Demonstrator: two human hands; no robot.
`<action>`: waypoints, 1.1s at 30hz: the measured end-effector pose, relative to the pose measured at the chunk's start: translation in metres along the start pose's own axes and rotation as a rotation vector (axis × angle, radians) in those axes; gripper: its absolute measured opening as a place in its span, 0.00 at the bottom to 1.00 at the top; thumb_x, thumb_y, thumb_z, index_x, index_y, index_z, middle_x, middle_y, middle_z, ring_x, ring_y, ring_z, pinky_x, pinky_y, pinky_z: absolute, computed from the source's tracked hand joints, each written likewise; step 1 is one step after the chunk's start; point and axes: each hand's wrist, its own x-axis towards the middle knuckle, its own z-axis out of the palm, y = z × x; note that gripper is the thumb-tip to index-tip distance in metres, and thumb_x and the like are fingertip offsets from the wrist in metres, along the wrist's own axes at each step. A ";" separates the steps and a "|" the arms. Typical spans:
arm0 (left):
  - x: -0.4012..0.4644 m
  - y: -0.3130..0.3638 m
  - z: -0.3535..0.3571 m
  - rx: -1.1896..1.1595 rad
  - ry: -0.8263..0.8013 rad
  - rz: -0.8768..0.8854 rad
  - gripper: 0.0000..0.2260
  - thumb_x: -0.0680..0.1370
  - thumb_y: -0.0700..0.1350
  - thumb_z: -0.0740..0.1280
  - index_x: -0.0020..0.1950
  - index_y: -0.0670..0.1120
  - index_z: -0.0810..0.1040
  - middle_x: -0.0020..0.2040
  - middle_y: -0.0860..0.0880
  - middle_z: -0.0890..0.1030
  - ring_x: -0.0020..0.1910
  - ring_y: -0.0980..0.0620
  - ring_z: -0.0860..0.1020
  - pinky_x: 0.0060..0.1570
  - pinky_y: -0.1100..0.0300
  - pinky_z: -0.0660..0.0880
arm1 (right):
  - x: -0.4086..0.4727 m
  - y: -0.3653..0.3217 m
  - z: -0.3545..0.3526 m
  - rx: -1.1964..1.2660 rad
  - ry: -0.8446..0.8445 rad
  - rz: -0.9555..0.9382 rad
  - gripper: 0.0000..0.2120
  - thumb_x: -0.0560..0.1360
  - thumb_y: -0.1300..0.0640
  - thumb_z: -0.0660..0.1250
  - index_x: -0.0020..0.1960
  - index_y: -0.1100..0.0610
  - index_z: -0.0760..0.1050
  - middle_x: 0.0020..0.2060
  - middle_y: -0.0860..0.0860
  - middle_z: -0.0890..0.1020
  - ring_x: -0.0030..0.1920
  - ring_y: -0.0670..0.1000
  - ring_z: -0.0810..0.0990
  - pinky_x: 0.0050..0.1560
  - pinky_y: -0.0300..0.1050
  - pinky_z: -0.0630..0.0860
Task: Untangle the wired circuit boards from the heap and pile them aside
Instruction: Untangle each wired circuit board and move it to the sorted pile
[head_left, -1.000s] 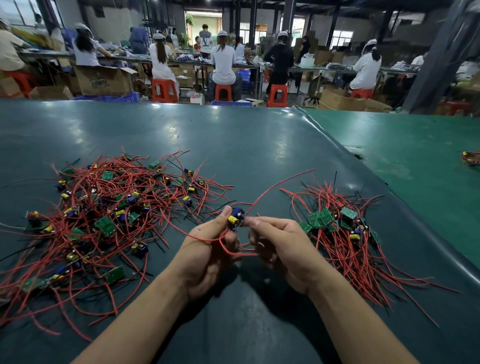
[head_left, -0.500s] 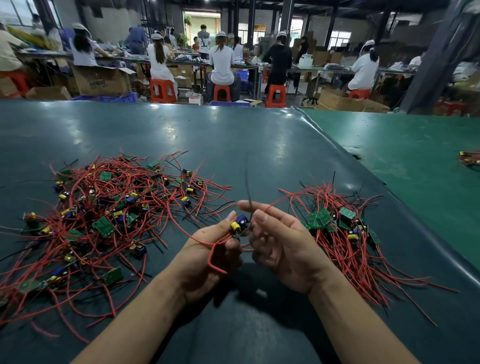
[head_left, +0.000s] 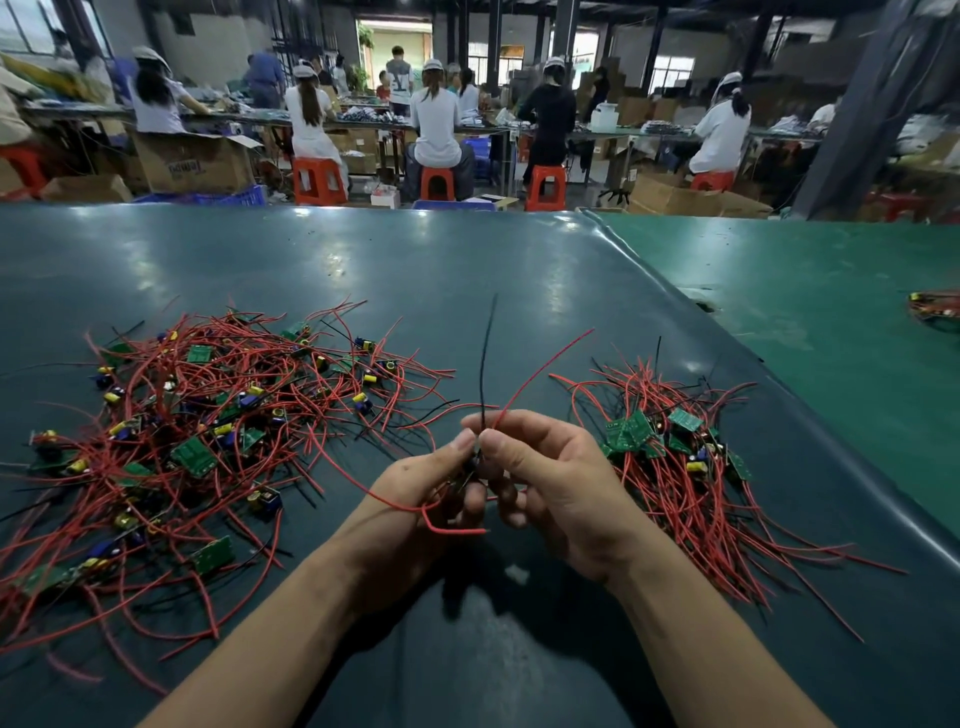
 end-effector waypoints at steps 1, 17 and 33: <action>0.001 -0.001 -0.001 0.008 -0.002 0.000 0.12 0.77 0.51 0.65 0.37 0.48 0.82 0.32 0.50 0.73 0.29 0.57 0.70 0.29 0.68 0.68 | 0.000 0.000 0.000 -0.008 0.009 -0.004 0.08 0.68 0.54 0.72 0.46 0.55 0.85 0.34 0.52 0.81 0.29 0.46 0.75 0.22 0.35 0.67; 0.011 -0.004 -0.012 0.150 -0.055 -0.002 0.15 0.65 0.59 0.73 0.34 0.46 0.83 0.26 0.49 0.73 0.25 0.55 0.70 0.30 0.64 0.65 | 0.001 -0.001 -0.003 -0.032 0.015 0.095 0.15 0.66 0.50 0.73 0.46 0.59 0.85 0.30 0.54 0.77 0.27 0.49 0.68 0.24 0.36 0.63; 0.003 -0.007 -0.003 0.227 -0.005 0.071 0.13 0.68 0.53 0.75 0.32 0.43 0.81 0.24 0.49 0.72 0.21 0.56 0.68 0.23 0.67 0.64 | 0.008 -0.002 -0.010 0.033 0.179 0.126 0.15 0.70 0.45 0.69 0.41 0.56 0.85 0.30 0.50 0.75 0.25 0.46 0.67 0.23 0.35 0.60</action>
